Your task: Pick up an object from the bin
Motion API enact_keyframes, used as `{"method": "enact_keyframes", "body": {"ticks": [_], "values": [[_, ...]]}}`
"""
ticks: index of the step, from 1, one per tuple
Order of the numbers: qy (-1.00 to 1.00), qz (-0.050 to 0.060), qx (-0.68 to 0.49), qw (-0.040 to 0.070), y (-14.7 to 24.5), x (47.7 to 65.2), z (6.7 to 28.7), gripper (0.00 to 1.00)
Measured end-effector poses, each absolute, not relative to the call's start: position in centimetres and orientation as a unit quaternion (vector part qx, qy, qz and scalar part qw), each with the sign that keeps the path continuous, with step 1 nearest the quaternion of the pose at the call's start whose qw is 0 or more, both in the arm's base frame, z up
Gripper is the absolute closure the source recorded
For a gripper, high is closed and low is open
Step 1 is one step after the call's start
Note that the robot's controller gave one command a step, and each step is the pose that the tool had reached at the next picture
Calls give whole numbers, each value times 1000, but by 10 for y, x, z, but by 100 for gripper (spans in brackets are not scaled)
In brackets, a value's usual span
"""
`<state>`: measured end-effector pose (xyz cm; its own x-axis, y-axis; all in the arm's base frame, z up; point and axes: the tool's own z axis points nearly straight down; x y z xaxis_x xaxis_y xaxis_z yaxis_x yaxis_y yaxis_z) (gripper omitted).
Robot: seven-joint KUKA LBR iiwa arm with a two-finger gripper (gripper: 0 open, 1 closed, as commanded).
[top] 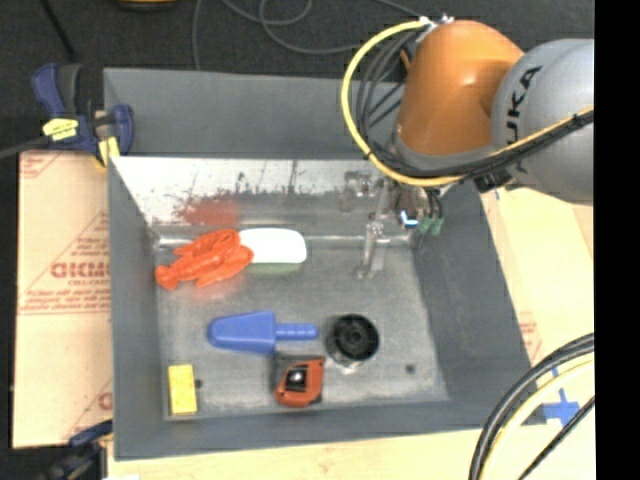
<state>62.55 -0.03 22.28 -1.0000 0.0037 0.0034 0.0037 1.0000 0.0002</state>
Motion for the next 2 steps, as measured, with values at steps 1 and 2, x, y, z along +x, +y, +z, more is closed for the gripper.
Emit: {"method": "enact_keyframes", "body": {"ticks": [1, 2], "values": [[-1000, 0, -2, -2, 0, 627, 228, 0], [-1000, 1, 19, -5, 50, 618, 184, 0]]}}
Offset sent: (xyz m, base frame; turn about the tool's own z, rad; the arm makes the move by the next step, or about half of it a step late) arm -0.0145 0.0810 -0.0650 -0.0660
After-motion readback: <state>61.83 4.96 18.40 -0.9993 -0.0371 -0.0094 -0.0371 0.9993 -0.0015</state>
